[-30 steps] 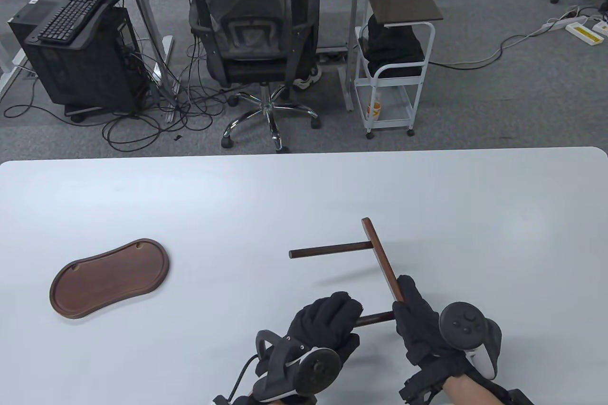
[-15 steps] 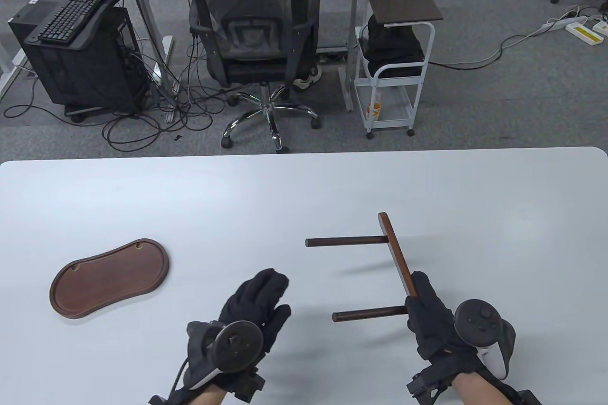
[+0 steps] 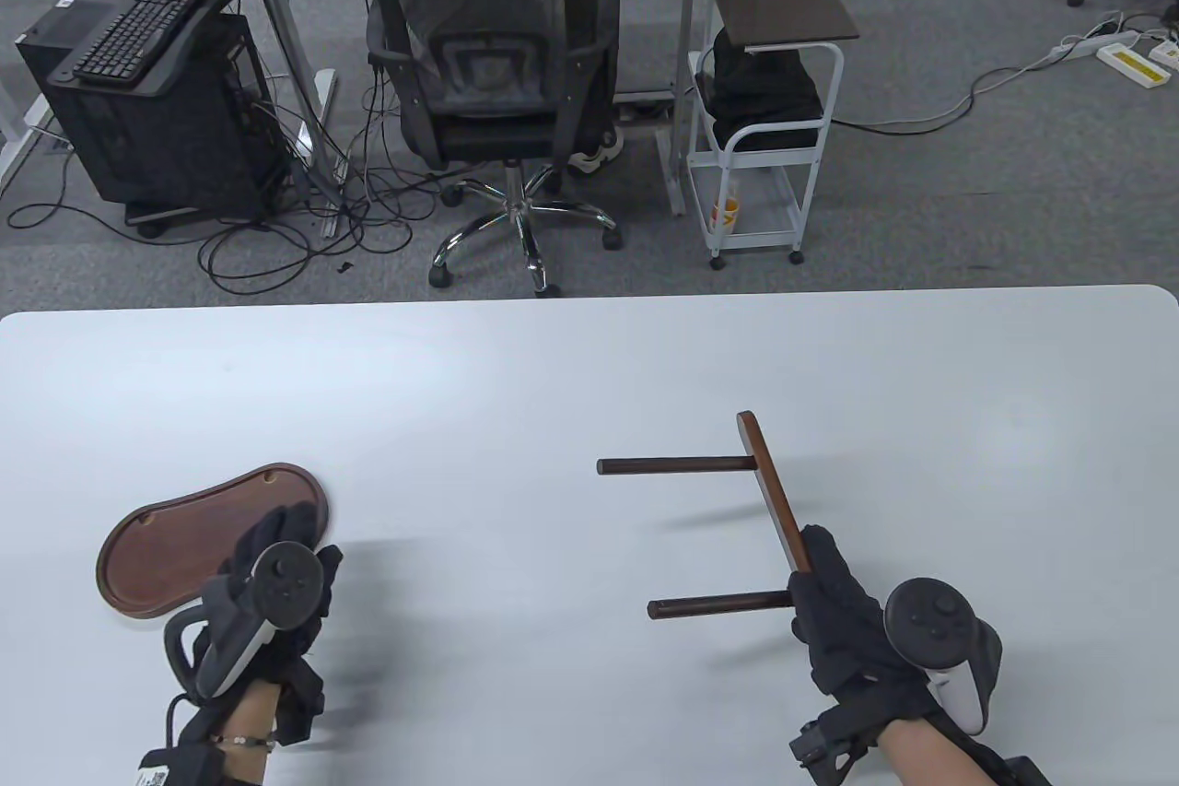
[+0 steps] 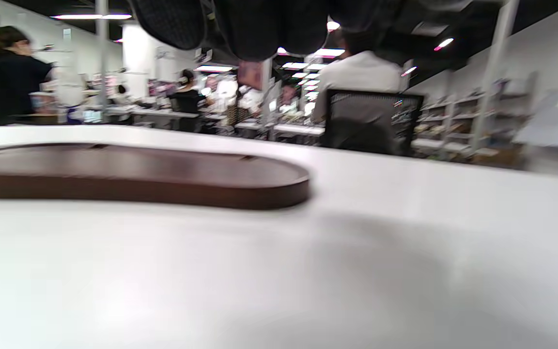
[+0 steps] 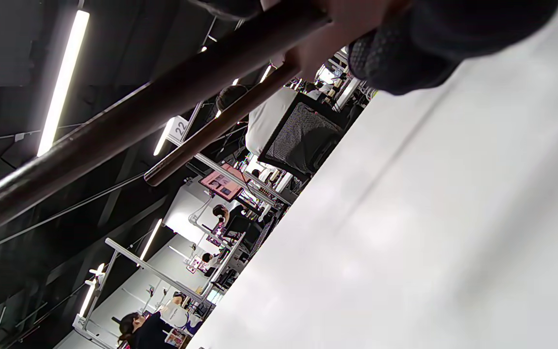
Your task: Fit key rack parts together into a complete key rack
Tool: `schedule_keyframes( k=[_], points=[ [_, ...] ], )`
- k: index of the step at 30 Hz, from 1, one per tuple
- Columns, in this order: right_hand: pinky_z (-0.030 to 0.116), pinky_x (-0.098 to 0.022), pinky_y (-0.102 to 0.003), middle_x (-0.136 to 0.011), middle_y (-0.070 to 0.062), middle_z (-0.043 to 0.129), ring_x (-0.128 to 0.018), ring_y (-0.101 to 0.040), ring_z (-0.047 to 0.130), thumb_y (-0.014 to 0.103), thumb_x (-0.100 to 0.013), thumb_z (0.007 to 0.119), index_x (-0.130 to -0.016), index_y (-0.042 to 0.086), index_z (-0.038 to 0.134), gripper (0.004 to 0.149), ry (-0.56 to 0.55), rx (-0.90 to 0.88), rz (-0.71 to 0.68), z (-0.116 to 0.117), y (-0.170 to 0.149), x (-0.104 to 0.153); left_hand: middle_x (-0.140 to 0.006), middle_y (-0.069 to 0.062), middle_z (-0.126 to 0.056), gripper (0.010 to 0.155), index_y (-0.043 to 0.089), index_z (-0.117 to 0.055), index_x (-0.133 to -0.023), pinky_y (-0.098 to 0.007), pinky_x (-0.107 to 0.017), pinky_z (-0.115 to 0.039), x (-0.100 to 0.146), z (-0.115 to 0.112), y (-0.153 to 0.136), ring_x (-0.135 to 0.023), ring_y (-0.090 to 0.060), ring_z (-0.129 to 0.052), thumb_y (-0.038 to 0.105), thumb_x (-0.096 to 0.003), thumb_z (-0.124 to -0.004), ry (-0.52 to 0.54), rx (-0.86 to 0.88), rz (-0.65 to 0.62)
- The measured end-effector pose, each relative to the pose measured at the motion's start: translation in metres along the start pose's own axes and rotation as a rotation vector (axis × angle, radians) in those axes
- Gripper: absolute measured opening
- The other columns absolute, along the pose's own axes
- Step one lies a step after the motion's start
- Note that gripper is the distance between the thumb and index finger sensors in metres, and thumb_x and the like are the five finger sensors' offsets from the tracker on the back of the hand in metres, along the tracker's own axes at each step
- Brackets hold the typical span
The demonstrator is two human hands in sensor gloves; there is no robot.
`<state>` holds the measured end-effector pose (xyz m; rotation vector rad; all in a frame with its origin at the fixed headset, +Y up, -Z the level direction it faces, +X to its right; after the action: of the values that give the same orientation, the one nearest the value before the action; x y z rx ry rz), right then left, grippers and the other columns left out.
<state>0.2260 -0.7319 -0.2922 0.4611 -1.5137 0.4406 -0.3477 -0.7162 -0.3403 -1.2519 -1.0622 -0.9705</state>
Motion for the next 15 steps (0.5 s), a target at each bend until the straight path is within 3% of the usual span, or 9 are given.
schedule_keyframes(
  k=[7,15],
  points=[
    [0.082,-0.024,-0.042,-0.092,-0.032,0.071,-0.05,-0.044,0.086,0.037,-0.062,0.054,-0.114,0.003,0.04,0.063,0.008,-0.01,0.01,0.0,-0.001,-0.001,-0.127,-0.009,-0.039,0.067,0.027,-0.039,-0.115,-0.065,-0.079,-0.048,-0.014,-0.035,-0.063,-0.116,-0.037,-0.045,0.054,-0.0566,-0.055,-0.164,0.047,0.211],
    [0.082,-0.024,-0.043,-0.092,-0.032,0.072,-0.05,-0.044,0.086,0.037,-0.062,0.054,-0.114,0.003,0.04,0.063,0.033,-0.007,0.027,0.001,-0.008,-0.002,-0.128,-0.015,-0.026,0.071,0.026,-0.034,-0.116,-0.068,-0.078,-0.043,-0.009,-0.045,-0.111,-0.116,-0.044,-0.033,0.059,-0.0561,-0.052,-0.249,0.012,0.355]
  ],
)
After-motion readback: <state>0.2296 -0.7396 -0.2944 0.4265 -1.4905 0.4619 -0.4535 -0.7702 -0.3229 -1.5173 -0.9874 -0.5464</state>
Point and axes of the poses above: the tracker on the back of each hand, its own y axis roughly to the thumb side, its own x axis roughly from the fingertips to the wrist, z = x × y, the point moved 3 cm from there along -x, roughly from the wrist to the fingertips
